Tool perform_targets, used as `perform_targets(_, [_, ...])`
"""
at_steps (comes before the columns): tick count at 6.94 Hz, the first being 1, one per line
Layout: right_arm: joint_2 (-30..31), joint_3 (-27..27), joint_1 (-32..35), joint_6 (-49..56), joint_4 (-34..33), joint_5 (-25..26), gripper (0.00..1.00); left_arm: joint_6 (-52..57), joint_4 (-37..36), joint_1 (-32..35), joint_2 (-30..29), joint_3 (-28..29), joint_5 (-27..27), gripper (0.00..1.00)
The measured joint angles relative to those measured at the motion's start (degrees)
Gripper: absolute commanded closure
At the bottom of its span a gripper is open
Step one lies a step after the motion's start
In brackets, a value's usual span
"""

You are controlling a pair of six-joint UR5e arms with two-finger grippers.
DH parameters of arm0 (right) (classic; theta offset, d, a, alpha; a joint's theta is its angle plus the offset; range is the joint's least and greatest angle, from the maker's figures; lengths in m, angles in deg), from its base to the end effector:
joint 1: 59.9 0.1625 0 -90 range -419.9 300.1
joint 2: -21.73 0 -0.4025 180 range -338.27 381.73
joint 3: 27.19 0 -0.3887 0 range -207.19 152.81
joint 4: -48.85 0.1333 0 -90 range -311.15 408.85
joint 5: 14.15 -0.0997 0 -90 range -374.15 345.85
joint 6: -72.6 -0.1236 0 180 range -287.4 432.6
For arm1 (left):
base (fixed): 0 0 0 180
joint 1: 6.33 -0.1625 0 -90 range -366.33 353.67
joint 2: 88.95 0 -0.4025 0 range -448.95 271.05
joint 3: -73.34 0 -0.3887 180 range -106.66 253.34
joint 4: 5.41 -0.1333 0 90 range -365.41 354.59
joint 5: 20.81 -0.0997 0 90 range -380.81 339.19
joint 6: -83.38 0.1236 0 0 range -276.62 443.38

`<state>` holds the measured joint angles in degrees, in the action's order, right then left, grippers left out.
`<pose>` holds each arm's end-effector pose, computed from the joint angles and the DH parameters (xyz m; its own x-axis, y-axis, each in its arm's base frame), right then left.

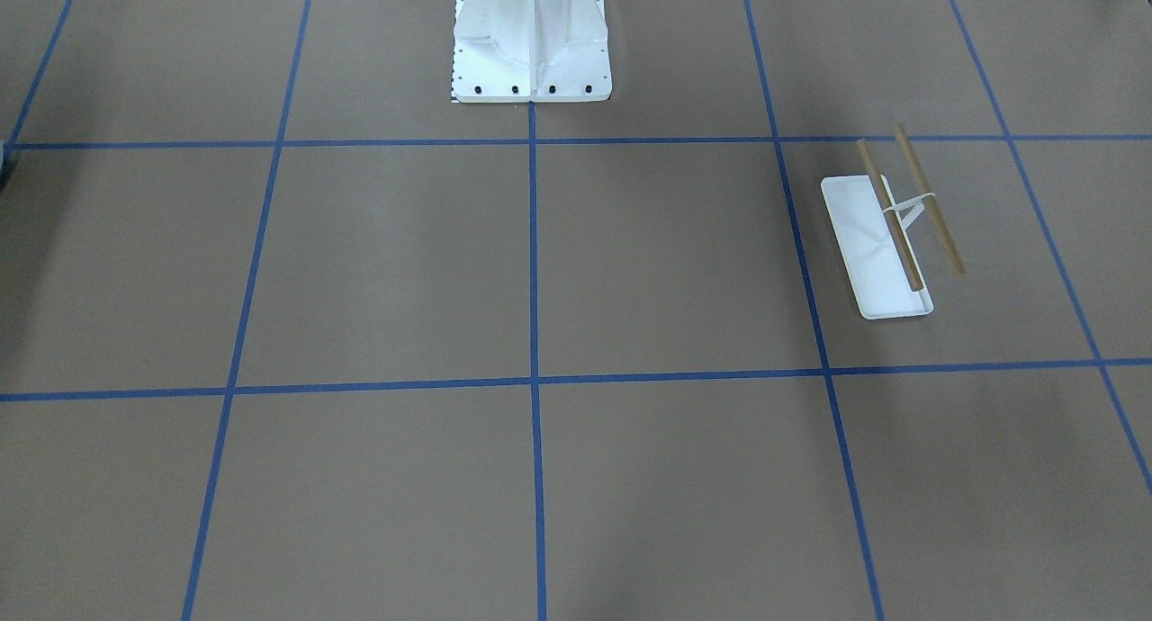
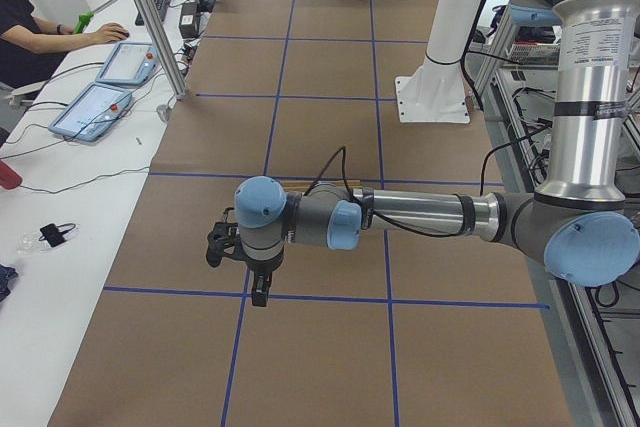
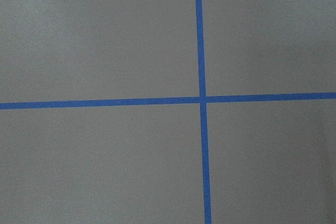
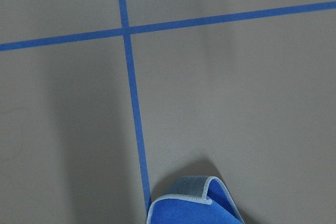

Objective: Hang towel on rack

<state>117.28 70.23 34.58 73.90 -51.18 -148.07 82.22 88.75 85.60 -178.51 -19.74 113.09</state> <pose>0.0814 -0.4306 0.6527 0.7120 0.1320 0.6897 -0.0612 0.9901 -0.1263 -0.0642 -0.4929 0.6237 0.7221 0.0377 -0.6908 0.0481 0.9934 0.1044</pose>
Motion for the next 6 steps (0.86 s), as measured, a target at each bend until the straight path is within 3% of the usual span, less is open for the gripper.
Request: perform_targets(6, [-1.19, -0.56, -0.08, 0.19, 1.03, 0.01, 0.0, -0.09, 0.0, -0.27, -0.56, -0.87, -0.56, 0.01])
